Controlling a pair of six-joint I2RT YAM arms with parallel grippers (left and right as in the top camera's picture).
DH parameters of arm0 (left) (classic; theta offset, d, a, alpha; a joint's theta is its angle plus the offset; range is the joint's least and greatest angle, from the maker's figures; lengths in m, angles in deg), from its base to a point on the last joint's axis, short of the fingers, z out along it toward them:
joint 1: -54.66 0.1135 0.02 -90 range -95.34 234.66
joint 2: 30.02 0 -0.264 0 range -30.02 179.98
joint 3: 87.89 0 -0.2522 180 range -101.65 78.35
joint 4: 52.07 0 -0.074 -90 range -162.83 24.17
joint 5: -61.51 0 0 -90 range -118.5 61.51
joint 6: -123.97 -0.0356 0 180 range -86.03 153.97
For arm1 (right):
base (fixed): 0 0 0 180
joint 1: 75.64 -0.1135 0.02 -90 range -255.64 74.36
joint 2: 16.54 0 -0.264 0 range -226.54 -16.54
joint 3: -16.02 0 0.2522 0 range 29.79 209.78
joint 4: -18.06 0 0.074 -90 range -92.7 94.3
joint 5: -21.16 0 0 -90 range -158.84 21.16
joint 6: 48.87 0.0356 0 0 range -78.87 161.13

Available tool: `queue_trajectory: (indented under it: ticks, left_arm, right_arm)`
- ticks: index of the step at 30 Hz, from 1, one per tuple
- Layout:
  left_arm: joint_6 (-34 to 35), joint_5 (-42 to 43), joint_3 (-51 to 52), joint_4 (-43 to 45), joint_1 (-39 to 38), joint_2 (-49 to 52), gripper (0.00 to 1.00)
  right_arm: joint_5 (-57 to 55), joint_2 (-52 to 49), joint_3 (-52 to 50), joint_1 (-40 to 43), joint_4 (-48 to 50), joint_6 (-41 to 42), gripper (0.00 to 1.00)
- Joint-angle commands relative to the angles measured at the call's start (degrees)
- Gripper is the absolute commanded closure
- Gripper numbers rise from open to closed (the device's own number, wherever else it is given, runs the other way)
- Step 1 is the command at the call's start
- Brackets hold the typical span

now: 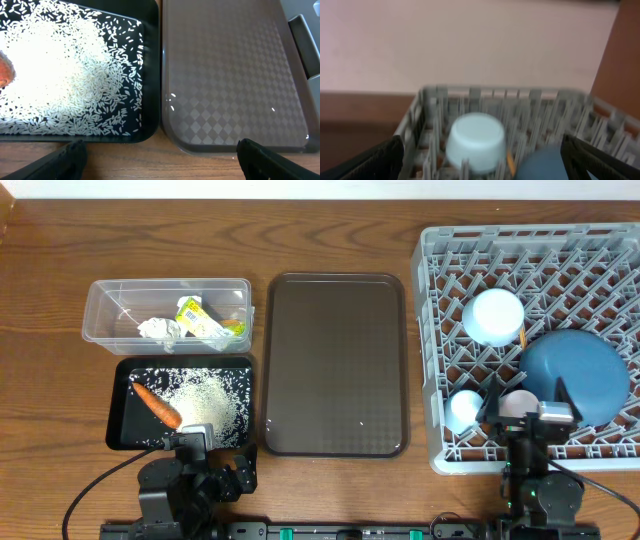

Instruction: Sort waste into correct bins and load items into the dishwasher rack

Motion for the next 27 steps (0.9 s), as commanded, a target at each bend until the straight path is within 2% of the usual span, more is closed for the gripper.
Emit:
queue_trajectory:
  ticks: [1,3,14,24,27]
  left_arm:
    - [-0.8,-0.5,1.9,-0.9,-0.3,-0.5,0.02]
    - [-0.8,-0.5,1.9,-0.9,-0.3,-0.5,0.02]
    - [-0.8,-0.5,1.9,-0.9,-0.3,-0.5,0.02]
    - [-0.8,-0.5,1.9,-0.9,-0.3,-0.5,0.02]
    - [-0.8,-0.5,1.9,-0.9,-0.3,-0.5,0.02]
  right_arm:
    - [1.3,0.3,-0.4,-0.5,-3.4,-0.5,0.01]
    - [1.4,0.3,-0.4,-0.5,-7.3,-0.5,0.01]
    - [1.5,0.3,-0.4,-0.7,-6.8,-2.4,0.01]
    - [-2.2,0.3,-0.4,-8.1,-5.0,-2.4,0.01]
    - [-2.1,0.3,-0.4,-7.3,-5.5,0.8,0.01]
